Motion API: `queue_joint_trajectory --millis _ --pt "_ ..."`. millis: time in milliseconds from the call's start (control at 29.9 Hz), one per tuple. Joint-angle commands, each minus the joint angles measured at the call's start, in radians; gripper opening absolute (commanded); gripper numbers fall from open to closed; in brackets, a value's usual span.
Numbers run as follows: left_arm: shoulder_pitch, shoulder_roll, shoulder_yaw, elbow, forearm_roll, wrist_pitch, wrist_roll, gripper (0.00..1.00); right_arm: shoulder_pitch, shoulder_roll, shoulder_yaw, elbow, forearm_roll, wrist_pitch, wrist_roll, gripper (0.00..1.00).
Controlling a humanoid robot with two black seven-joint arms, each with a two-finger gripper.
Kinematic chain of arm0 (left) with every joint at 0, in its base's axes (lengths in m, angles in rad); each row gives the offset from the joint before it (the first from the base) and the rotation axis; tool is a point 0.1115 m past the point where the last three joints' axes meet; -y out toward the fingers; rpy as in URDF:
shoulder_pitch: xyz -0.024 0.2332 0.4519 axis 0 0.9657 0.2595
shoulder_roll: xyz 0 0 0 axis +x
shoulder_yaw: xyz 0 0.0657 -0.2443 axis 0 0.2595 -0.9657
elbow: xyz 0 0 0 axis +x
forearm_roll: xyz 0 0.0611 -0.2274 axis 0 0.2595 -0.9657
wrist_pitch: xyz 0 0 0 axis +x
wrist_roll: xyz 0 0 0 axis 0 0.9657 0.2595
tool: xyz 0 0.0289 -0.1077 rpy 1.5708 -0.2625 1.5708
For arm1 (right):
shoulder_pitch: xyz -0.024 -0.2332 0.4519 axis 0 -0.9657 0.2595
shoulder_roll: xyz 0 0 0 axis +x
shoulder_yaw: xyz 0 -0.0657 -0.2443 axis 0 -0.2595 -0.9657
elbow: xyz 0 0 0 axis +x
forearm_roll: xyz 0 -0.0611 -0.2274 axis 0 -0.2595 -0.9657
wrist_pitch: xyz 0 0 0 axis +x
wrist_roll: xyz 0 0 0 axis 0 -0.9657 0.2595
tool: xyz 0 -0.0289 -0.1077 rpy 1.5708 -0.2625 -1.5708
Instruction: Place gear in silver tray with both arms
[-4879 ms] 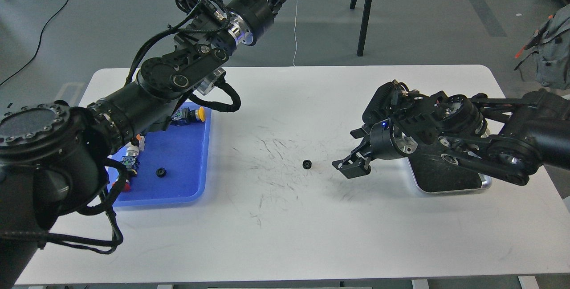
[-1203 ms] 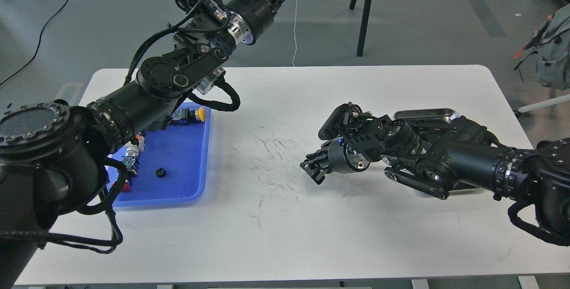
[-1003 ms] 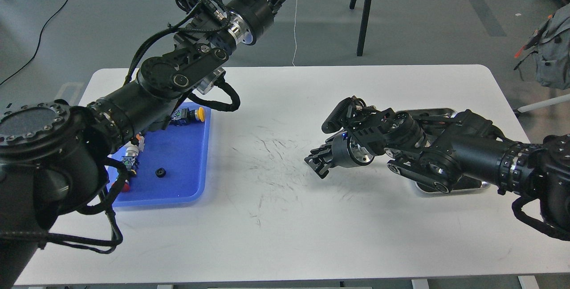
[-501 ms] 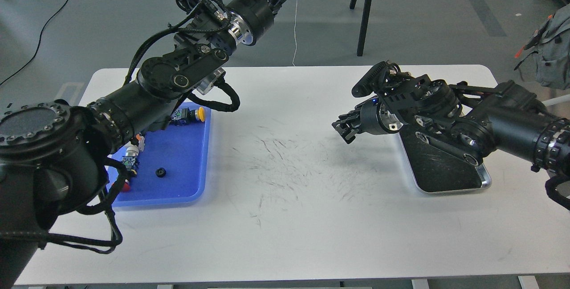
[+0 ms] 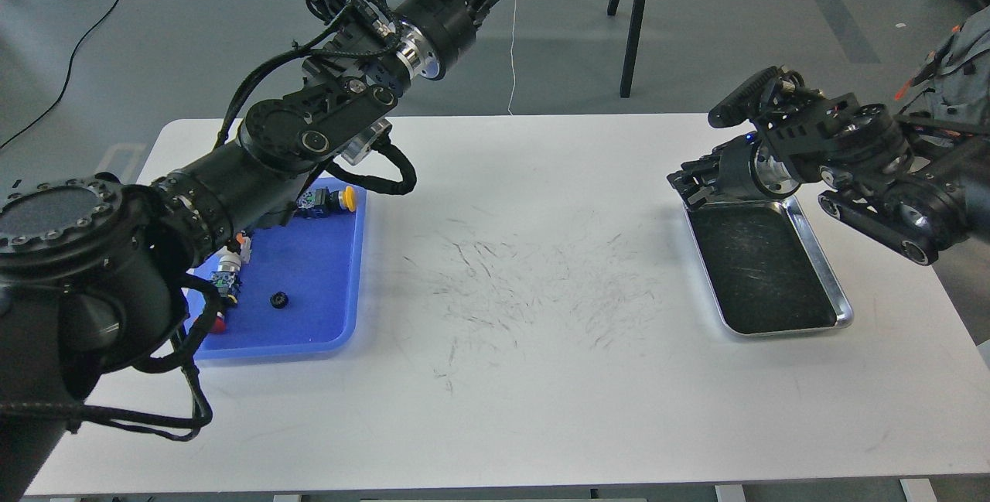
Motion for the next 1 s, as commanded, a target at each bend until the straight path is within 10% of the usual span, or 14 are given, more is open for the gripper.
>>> queue_joint_trajectory --millis 0,969 --pt "0.002 0.000 0.000 0.000 0.000 0.000 0.000 0.99 -0.007 -0.056 -0.001 0.001 0.000 0.000 0.000 0.13" --pt "0.002 0.000 -0.002 0.000 0.002 0.001 0.000 0.99 -0.174 -0.055 0.007 -0.160 0.104 -0.063 0.000 0.12"
